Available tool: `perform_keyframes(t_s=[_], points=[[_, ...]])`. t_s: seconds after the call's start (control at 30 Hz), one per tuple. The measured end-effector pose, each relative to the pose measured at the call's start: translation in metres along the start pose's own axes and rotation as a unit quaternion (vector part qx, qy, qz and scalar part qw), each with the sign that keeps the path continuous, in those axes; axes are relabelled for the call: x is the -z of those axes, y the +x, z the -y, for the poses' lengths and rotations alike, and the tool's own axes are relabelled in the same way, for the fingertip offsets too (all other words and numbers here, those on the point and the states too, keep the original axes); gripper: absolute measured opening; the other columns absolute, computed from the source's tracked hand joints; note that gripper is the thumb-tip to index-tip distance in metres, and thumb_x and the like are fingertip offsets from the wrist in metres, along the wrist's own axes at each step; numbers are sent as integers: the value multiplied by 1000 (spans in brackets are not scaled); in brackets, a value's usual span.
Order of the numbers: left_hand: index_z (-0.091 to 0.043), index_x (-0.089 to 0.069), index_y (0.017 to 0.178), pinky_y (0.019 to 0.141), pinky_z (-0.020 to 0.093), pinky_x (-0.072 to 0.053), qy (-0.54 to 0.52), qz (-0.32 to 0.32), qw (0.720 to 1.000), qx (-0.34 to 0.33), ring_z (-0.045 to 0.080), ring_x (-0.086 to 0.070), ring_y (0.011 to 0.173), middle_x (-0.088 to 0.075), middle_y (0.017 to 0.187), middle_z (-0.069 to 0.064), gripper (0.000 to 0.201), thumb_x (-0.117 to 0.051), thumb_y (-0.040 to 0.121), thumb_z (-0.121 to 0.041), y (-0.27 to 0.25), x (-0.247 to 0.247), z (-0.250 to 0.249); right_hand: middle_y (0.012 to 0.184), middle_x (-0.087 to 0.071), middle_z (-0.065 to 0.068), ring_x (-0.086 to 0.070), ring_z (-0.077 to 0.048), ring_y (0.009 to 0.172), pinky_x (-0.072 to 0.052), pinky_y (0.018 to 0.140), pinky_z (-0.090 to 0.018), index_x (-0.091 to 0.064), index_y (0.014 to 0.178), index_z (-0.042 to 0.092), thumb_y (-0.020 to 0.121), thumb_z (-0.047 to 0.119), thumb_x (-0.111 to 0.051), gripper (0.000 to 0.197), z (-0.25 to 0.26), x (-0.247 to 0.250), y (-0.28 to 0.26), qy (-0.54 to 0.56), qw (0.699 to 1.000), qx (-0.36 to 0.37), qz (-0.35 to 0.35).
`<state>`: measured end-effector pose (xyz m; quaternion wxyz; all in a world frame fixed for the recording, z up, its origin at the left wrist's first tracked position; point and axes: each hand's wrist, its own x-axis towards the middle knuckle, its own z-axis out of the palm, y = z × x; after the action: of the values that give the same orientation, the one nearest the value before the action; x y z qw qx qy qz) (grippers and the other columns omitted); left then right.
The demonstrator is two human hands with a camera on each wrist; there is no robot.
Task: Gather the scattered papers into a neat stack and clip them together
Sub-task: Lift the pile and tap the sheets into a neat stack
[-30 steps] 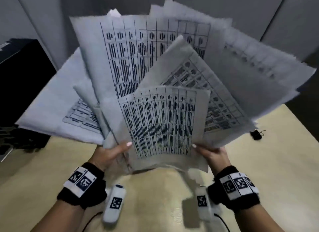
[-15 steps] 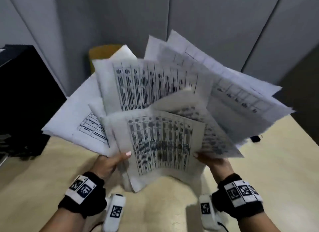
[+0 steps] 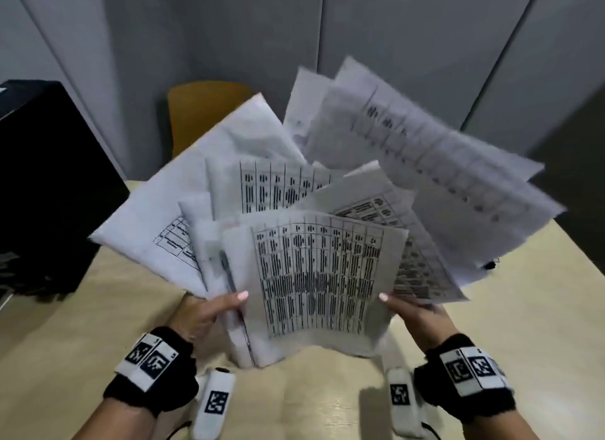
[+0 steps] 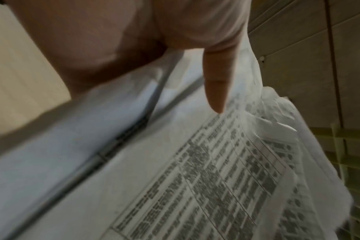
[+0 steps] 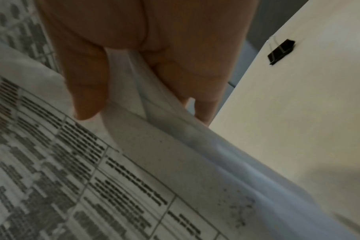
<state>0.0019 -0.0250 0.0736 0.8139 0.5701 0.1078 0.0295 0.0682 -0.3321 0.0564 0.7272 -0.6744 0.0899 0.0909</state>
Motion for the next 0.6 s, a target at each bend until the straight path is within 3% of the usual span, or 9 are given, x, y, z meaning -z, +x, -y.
perform_keyframes(t_s=[0.07, 0.17, 0.23, 0.3, 0.4, 0.47, 0.53, 0.57, 0.6], points=[[-11, -76, 91, 77, 36, -57, -10, -2, 1000, 24, 26, -70, 91, -75, 96, 10, 69, -93, 30, -39, -1, 2, 5, 84, -75, 8, -66, -2, 73, -48, 61, -3, -64, 104, 5, 49, 31, -89, 66, -2, -3, -1, 0, 1000, 7, -10], [-17, -74, 92, 70, 24, -57, 18, -46, 998, 28, 14, -72, 86, -76, 91, -3, 77, -90, 24, -50, -1, -8, 15, 102, -65, -7, -61, -13, 81, -48, 61, -6, -60, 112, 2, 77, 6, -70, 37, -1, -10, -1, -16, 1000, -19, -7], [-14, -70, 99, 83, 35, -55, 25, -65, 997, 37, 21, -70, 93, -75, 99, 1, 69, -87, 39, -42, 0, -12, 18, 105, -65, -10, -62, -19, 87, -48, 70, -16, -60, 115, 1, 79, 8, -67, 37, 3, -10, -1, -12, 999, -38, 1], [-9, -70, 97, 87, 40, -52, 26, -86, 996, 24, 22, -70, 92, -75, 97, 3, 51, -82, 52, -29, 0, -12, 11, 106, -66, -10, -66, -7, 79, -48, 67, -14, -61, 112, 0, 79, 11, -68, 35, 9, -6, 1, -13, 1000, -22, 2], [-10, -68, 81, 66, 20, -55, 68, -82, 994, -32, 0, -68, 64, -73, 65, -12, 30, -81, 54, -13, 0, -7, -5, 106, -71, -2, -67, -3, 91, -52, 85, -20, -68, 103, 8, 54, 45, -84, 63, 12, 0, 2, -8, 999, 39, 28], [-7, -66, 82, 59, 16, -54, 57, -57, 995, -63, 1, -68, 64, -73, 65, -10, 51, -90, 41, -22, -1, 0, -9, 91, -75, 15, -66, -4, 94, -51, 86, -19, -69, 91, 19, 37, 58, -84, 68, 14, 1, -2, -22, 999, 29, 26], [-8, -71, 86, 70, 24, -57, 36, -53, 996, -61, 9, -71, 80, -76, 83, -3, 73, -93, 25, -43, -4, 9, -6, 66, -73, 15, -68, 1, 73, -53, 66, -11, -69, 74, 18, 58, 24, -83, 22, 10, 3, -1, 5, 999, 17, 38], [-8, -74, 85, 82, 32, -56, 29, -56, 997, -48, 15, -70, 90, -75, 91, 0, 73, -92, 25, -46, -4, 12, -1, 50, -67, 13, -63, 4, 53, -49, 53, -8, -68, 60, 17, 68, 3, -75, 17, 12, -1, -4, 0, 998, 24, 50], [-12, -76, 85, 93, 41, -50, 28, -57, 997, -34, 19, -68, 98, -75, 96, 1, 71, -91, 27, -48, -6, 14, 3, 37, -58, 11, -54, 4, 38, -42, 43, -6, -65, 47, 18, 73, -8, -67, 37, 12, -4, -6, -17, 999, 25, 42]])
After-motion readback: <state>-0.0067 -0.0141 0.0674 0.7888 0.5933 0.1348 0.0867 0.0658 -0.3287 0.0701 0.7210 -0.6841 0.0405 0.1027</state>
